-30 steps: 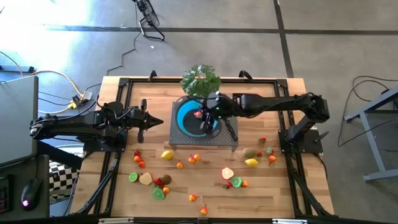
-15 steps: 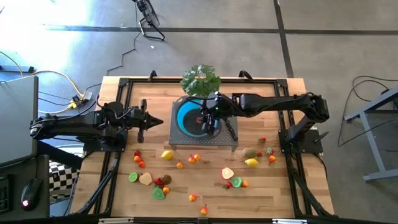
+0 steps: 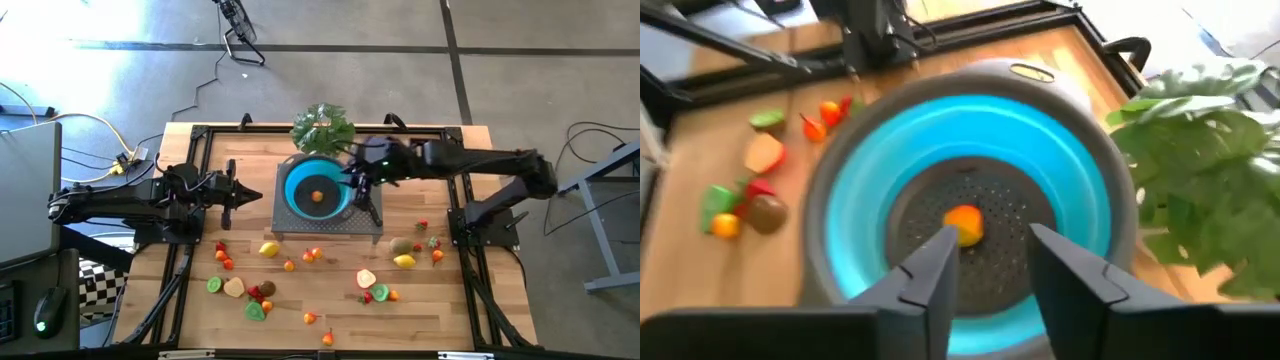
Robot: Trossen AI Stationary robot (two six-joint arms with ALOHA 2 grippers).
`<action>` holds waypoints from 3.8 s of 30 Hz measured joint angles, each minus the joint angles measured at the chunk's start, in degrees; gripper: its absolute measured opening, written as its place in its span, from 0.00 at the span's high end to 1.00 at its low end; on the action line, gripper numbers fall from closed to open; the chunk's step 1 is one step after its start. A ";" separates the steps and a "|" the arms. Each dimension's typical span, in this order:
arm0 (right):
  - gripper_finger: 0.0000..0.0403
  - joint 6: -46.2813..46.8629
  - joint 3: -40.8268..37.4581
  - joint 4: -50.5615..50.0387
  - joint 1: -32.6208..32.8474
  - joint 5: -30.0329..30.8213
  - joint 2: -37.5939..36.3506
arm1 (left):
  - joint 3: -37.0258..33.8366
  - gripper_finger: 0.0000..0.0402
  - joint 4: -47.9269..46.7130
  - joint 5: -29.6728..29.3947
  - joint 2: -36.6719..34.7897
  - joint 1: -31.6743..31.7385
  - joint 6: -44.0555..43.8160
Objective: Pick & Place Fruit
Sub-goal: Put the kiwi into the blue strainer bowl on the shelf
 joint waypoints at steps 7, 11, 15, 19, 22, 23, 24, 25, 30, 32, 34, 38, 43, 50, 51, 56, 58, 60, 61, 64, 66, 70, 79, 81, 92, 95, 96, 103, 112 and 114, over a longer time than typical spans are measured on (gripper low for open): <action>0.83 5.92 0.00 -7.61 0.82 0.03 -7.78 | 0.02 1.00 -0.19 0.02 0.00 0.02 0.00; 0.86 12.34 0.00 -12.52 1.64 0.46 -11.01 | 0.02 1.00 -0.38 0.07 0.00 0.00 0.00; 0.90 18.06 0.00 -17.70 2.44 0.75 -12.64 | 0.02 1.00 -0.44 0.07 0.00 0.02 -0.02; 0.94 22.58 -0.07 -24.95 4.02 4.52 -12.93 | 0.02 1.00 -0.44 0.09 0.00 0.02 -0.08; 0.97 27.39 -0.50 -29.92 5.66 8.71 -13.01 | 0.02 1.00 -0.44 0.13 0.00 0.02 -0.11; 0.98 29.38 -1.27 -30.04 6.24 9.96 -13.03 | 0.02 1.00 -0.44 0.13 0.00 0.02 -0.11; 0.98 31.47 -2.25 -29.77 6.84 10.84 -13.05 | 0.02 1.00 -0.44 0.13 0.00 0.02 -0.11; 0.99 33.36 -3.27 -29.66 7.45 11.31 -13.03 | 0.02 1.00 -0.44 0.13 0.00 0.02 -0.11; 0.99 40.99 -9.22 -29.13 10.17 12.42 -13.71 | 0.04 1.00 -0.77 0.13 0.00 0.02 -0.11; 0.99 43.98 -11.89 -28.40 11.58 12.44 -14.08 | 0.04 1.00 -1.33 0.13 0.00 0.02 -0.09; 1.00 46.57 -14.45 -26.81 13.16 12.32 -14.18 | 0.04 1.00 -1.40 0.13 0.00 0.02 -0.09; 1.00 51.80 -17.94 -24.78 16.63 11.98 -14.84 | 0.04 1.00 -1.36 0.13 0.00 0.02 -0.06; 1.00 58.59 -21.65 -23.39 21.70 12.11 -15.50 | 0.04 1.00 -1.31 0.13 -0.01 0.01 -0.02; 1.00 56.99 -23.96 -23.67 27.73 9.97 -15.25 | 0.04 1.00 -1.31 0.11 -0.02 0.02 -0.02; 1.00 55.83 -23.96 -23.58 28.29 9.12 -14.93 | 0.04 1.00 -1.29 0.11 -0.02 0.02 -0.02; 1.00 48.02 -23.98 -23.64 30.19 6.12 -13.52 | 0.04 1.00 -1.29 0.09 0.00 0.01 -0.02; 1.00 45.62 -23.98 -23.66 30.55 6.28 -12.66 | 0.04 1.00 -1.29 0.09 -0.01 0.02 -0.02; 0.99 46.98 -23.98 -23.66 30.38 6.46 -11.67 | 0.04 1.00 -1.29 0.09 0.00 0.02 -0.02; 0.99 48.39 -23.98 -23.65 29.96 6.27 -11.24 | 0.04 1.00 -1.29 0.09 -0.02 0.02 -0.02; 0.94 49.70 -23.98 -23.75 29.05 5.86 -9.66 | 0.04 1.00 -1.29 0.09 -0.02 0.02 -0.02; 0.87 49.41 -23.98 -23.69 29.08 5.60 -8.45 | 0.04 1.00 -1.27 0.07 -0.01 0.01 -0.02; 0.69 46.25 -23.98 -23.58 29.23 5.48 -6.27 | 0.04 1.00 -1.27 0.07 -0.01 0.02 -0.02; 0.33 39.80 -23.98 -23.58 30.12 4.73 0.72 | 0.04 1.00 -1.28 0.07 -0.02 0.01 -0.02; 0.28 39.16 -23.98 -23.56 30.14 3.36 2.15 | 0.04 1.00 -1.29 0.07 -0.02 0.02 0.00; 0.30 39.45 -25.04 -22.79 30.06 4.03 1.88 | 0.04 1.00 -1.31 0.07 0.00 0.02 0.00; 0.32 39.77 -28.83 -19.56 30.06 4.00 0.08 | 0.04 1.00 -1.31 0.07 0.00 0.02 0.00; 0.32 40.21 -30.27 -17.93 30.05 4.00 -0.55 | 0.04 1.00 -1.31 0.09 -0.02 0.02 0.00; 0.33 42.62 -38.26 -8.15 29.98 5.92 -5.25 | 0.04 1.00 -1.31 0.09 -0.02 0.01 0.00; 0.33 45.43 -42.56 -3.10 29.97 6.67 -5.97 | 0.04 1.00 -1.31 0.09 0.00 0.02 0.00; 0.33 45.57 -43.78 -1.17 29.97 7.64 -5.97 | 0.04 1.00 -1.31 0.08 -0.02 0.01 0.00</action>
